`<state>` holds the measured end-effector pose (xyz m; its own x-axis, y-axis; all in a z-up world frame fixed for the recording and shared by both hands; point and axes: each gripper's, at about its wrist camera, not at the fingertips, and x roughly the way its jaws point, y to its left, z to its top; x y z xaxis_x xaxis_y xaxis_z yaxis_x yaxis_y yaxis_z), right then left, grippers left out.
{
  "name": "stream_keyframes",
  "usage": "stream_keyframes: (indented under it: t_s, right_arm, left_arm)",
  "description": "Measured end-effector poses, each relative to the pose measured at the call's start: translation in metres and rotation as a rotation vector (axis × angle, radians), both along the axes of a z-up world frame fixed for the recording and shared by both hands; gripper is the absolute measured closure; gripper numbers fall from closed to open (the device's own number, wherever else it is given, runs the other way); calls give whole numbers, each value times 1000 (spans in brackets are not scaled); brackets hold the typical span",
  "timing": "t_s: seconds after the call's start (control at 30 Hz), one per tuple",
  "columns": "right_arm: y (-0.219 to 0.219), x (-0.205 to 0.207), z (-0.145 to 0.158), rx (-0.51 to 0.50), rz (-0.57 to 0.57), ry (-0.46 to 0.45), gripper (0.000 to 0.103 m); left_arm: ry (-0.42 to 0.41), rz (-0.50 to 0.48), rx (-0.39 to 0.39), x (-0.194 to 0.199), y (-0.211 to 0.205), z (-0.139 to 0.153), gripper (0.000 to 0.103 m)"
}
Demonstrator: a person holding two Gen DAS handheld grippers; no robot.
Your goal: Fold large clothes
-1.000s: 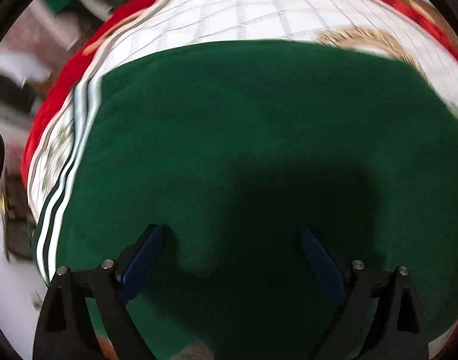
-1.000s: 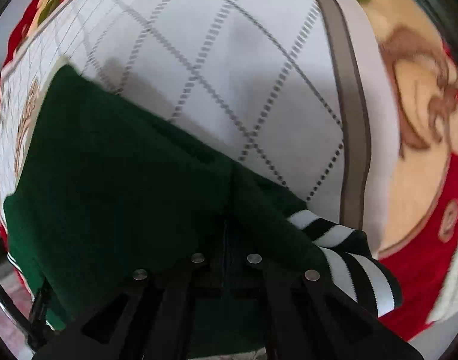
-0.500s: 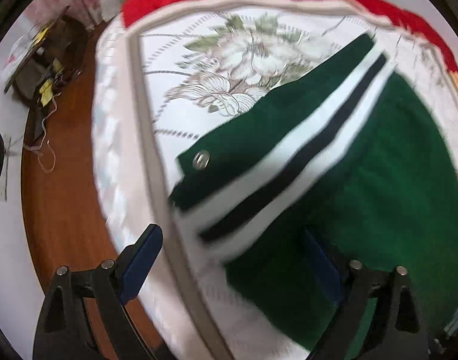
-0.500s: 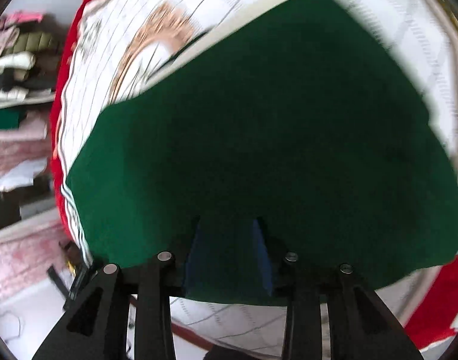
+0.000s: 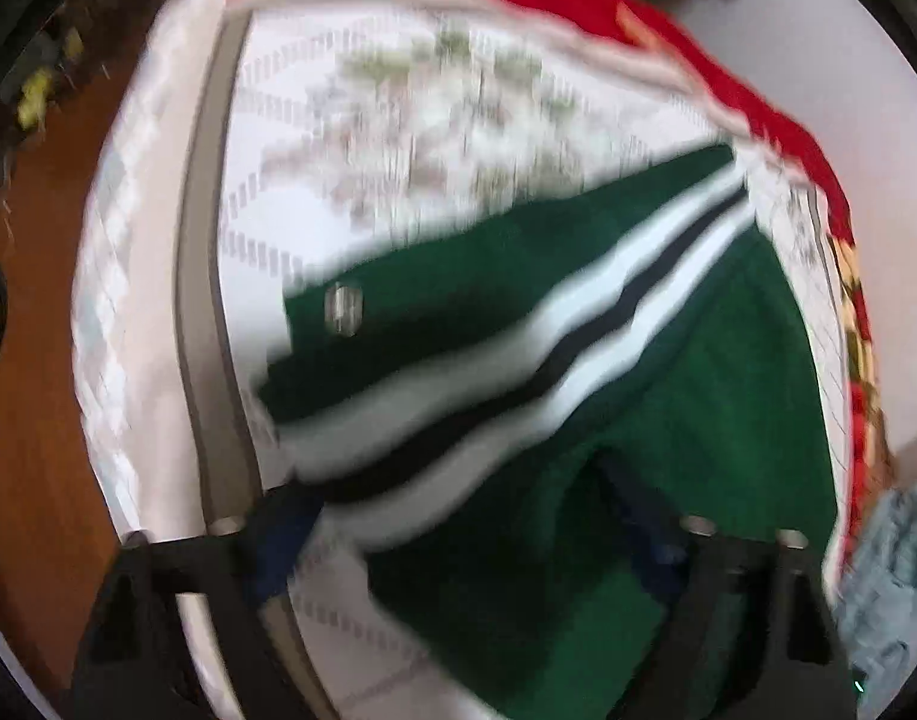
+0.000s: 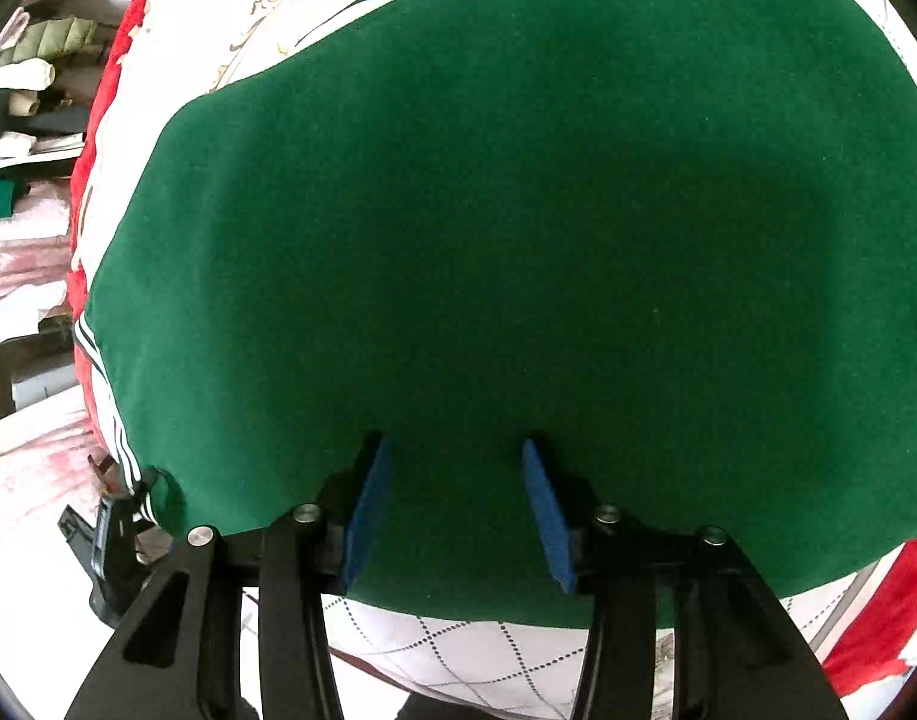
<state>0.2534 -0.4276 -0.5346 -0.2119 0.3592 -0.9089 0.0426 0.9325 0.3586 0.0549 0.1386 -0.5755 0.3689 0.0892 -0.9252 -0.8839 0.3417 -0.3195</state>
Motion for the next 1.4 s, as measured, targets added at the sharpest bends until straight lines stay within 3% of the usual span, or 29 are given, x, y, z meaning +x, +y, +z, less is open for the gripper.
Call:
stream_keyframes:
  t_s: [0.03, 0.07, 0.1, 0.17, 0.27, 0.3, 0.4, 0.53, 0.6, 0.63, 0.73, 0.8, 0.83, 0.87, 0.9, 1.03, 1.23, 1.33, 1.4]
  right_arm:
    - [1, 0, 0, -1, 0, -3, 55]
    - [-2, -2, -1, -1, -1, -6, 55]
    - [2, -5, -2, -2, -3, -8, 55]
    - [15, -5, 0, -7, -4, -12, 55]
    - [11, -7, -2, -3, -22, -7, 55]
    - [13, -7, -2, 0, -28, -3, 55]
    - [9, -6, -4, 18, -57, 16, 55]
    - [-4, -6, -6, 36, -86, 34, 55]
    - [-3, -7, -6, 34, -89, 34, 55]
    - [-2, -7, -6, 30, -86, 33, 55]
    - [-4, -5, -5, 21, -64, 29, 54]
    - [1, -4, -4, 17, -55, 23, 51]
    - [2, -4, -5, 16, -51, 19, 48]
    - [5, -3, -4, 13, -43, 16, 47]
    - [8, -3, -4, 8, -36, 14, 46]
    - [21, 3, 8, 46, -26, 0, 46]
    - [52, 20, 31, 25, 58, -105, 46]
    - [62, 28, 12, 31, 84, -71, 49]
    - [68, 29, -3, 7, 98, -64, 49]
  left_arm:
    - [-12, 14, 30, 3, 0, 5, 46]
    - [-31, 26, 52, 4, 0, 10, 71]
    - [-68, 19, 65, 9, 6, 17, 81]
    - [-131, 11, 63, 12, 6, 27, 85]
    - [-311, -31, 14, 11, 9, 47, 85]
    - [-421, -54, -39, 9, 12, 51, 85]
    - [-506, -57, -111, 9, 20, 38, 84]
    - [-461, 15, -202, 5, 38, -8, 72]
    - [-460, 45, -257, 10, 44, -31, 54]
    - [-464, 44, -266, 14, 45, -36, 51]
    - [-396, -39, -177, 36, 36, -26, 42]
    - [-334, -95, -97, 57, 26, -15, 43]
    - [-309, -108, -67, 64, 24, -11, 52]
    - [-281, -117, -32, 71, 23, -5, 75]
    - [-269, -123, -18, 75, 22, 1, 79]
    - [-250, -127, 69, 73, 34, 37, 82]
    - [-260, -87, 191, 30, 76, 74, 82]
    - [-273, -75, 140, 23, 95, 51, 80]
    - [-288, -59, 71, 16, 100, 27, 71]
